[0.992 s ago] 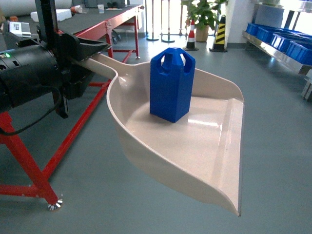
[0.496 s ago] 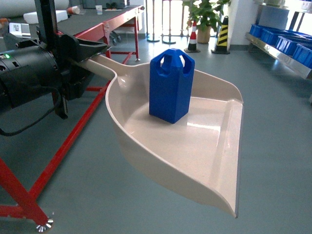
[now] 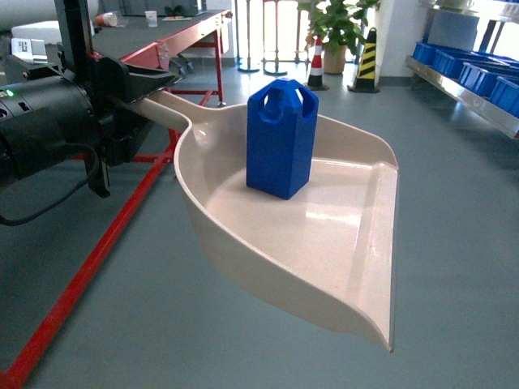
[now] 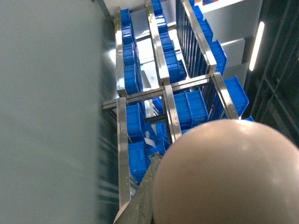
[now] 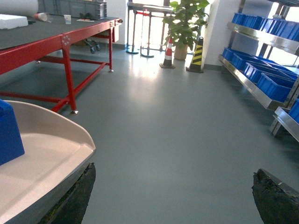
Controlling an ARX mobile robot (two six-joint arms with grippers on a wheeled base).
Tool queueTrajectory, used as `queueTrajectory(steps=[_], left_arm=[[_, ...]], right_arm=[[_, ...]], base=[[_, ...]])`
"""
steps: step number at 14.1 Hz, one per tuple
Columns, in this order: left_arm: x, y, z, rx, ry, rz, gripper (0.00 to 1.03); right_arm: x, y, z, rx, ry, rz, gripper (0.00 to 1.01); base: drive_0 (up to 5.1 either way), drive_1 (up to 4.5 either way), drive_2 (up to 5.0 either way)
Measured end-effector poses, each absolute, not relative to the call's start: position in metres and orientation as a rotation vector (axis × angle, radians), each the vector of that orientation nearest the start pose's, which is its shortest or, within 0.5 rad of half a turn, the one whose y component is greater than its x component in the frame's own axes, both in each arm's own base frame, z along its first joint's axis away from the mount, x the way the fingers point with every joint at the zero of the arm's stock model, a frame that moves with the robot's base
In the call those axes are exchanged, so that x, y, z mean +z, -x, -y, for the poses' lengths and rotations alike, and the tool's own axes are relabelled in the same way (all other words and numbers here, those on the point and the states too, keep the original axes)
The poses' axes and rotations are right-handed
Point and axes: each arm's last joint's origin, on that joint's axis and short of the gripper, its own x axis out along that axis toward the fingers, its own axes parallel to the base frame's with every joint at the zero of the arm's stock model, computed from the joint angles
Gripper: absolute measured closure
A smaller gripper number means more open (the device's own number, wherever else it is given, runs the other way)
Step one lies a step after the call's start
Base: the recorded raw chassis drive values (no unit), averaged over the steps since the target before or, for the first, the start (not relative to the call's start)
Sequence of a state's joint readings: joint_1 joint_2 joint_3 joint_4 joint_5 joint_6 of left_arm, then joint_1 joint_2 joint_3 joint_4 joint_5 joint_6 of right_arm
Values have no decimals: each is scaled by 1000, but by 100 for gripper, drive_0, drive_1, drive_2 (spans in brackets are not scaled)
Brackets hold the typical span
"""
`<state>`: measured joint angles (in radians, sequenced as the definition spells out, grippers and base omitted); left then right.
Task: Place part in tray to right shelf
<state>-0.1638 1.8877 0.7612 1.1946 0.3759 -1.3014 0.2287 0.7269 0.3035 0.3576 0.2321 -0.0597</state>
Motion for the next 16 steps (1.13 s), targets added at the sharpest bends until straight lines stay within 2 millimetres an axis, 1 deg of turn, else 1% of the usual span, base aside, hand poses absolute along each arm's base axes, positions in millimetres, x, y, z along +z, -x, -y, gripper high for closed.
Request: queueTrajectory(steps=[13, 16], left_arm=[[166, -349, 70, -515, 1259, -289, 89], [166, -350, 70, -511, 1259, -291, 89]], right_arm=[[227, -164, -31, -3, 75, -63, 3], [226, -164, -31, -1, 75, -67, 3]], base=[[-72, 339, -482], [-1, 409, -412]])
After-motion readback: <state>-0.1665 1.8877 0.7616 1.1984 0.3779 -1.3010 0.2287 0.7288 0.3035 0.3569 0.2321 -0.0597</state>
